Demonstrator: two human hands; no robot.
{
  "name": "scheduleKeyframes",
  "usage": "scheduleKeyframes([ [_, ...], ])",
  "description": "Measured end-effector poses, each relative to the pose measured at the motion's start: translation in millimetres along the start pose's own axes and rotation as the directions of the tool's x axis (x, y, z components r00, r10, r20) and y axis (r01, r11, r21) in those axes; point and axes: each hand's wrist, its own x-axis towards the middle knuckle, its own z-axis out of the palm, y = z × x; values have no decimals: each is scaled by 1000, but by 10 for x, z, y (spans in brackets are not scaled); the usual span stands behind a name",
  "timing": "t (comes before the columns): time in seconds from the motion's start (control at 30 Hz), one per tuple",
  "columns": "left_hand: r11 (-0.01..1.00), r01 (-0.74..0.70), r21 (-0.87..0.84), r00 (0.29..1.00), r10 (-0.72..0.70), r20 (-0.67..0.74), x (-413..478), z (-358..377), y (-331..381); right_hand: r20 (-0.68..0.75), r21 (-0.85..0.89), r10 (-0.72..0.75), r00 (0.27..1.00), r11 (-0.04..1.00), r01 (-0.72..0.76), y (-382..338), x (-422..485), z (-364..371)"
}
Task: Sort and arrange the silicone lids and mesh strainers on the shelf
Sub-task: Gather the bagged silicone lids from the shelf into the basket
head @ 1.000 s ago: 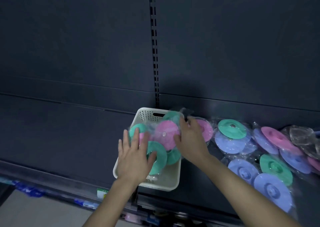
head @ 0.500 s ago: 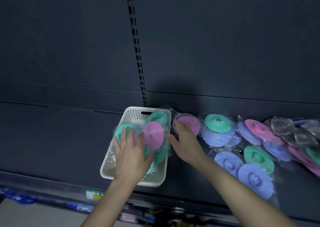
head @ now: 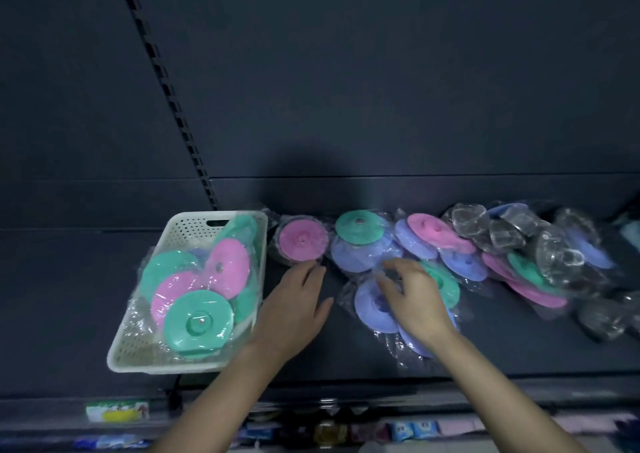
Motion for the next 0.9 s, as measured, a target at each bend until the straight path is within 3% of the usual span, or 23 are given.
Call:
scheduleKeyframes([
  [0.13,980,145,-135,986,-132,97,125,219,185,-28,-76,164,986,983,-166,399,-79,-200],
  [0.3,943,265,-202,951,-221,217,243,516,299,123,-229,387,914,907,-353,699,-172,-329],
  [0.5,806,422,-414,905,-351,239,391,724,488,169,-40,464,870,885,-464,777,-209,-267],
  [0.67,621,565,-544,821,-486,299,497,635,518,137,264,500,855,814,-518,831,-145,-350],
  [0.8,550,564,-616,810,-512,285,557,469,511,105,400,512,852,763,-508,910,-51,-482],
  [0.9,535,525,-662,832,-486,267,609,295,501,81,504,446,891,753,-423,839,18,-635],
])
